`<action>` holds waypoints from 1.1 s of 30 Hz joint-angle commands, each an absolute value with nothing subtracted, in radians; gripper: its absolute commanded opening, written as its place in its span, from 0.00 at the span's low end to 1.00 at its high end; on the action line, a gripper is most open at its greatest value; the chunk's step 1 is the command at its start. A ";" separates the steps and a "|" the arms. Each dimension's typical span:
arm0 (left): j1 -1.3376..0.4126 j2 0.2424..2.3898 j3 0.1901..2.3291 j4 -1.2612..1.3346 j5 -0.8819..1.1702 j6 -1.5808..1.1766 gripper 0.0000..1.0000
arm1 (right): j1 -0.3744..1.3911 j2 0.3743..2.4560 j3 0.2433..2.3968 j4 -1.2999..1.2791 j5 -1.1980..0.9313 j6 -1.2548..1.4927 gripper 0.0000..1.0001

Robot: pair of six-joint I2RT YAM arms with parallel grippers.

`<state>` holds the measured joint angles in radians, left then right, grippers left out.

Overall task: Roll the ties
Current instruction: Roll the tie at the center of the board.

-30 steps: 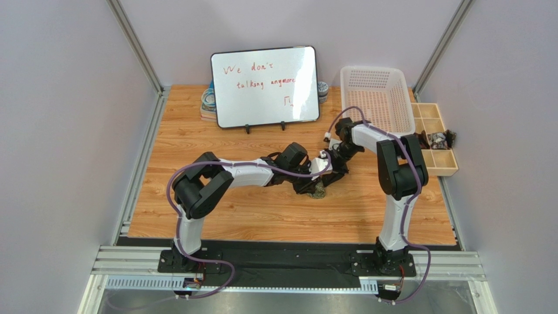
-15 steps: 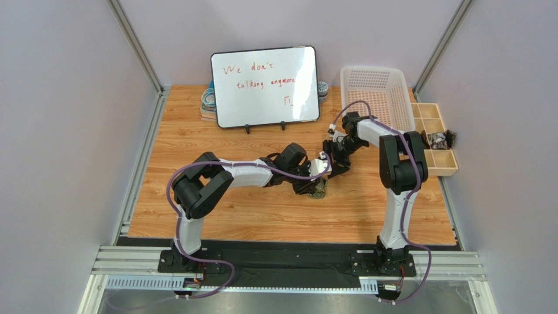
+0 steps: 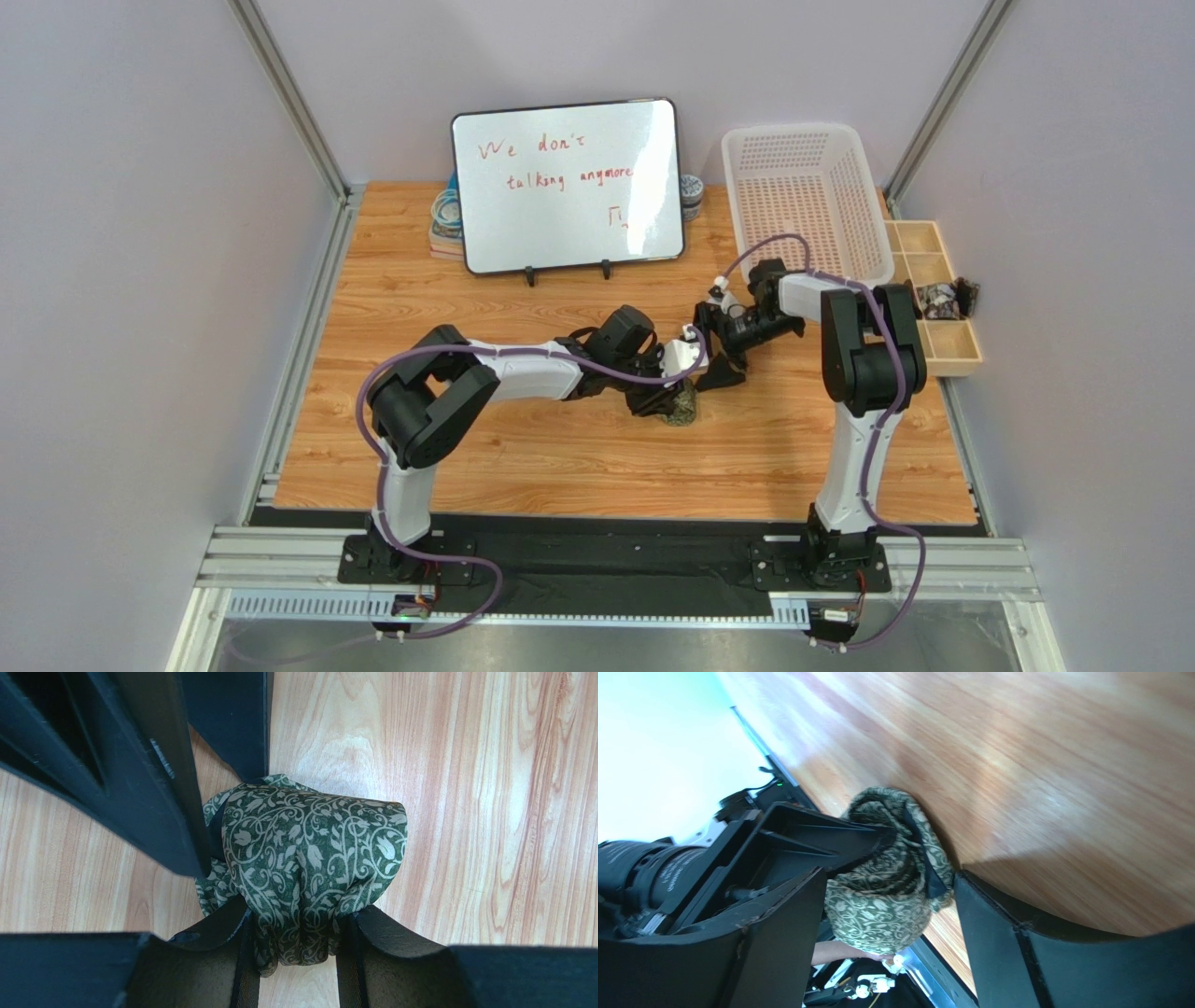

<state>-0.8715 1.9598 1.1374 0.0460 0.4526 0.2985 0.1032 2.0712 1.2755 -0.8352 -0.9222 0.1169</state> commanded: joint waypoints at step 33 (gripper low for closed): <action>-0.857 1.994 1.109 -0.107 0.416 0.311 0.11 | 0.089 1.822 1.077 -0.678 -0.686 0.212 1.00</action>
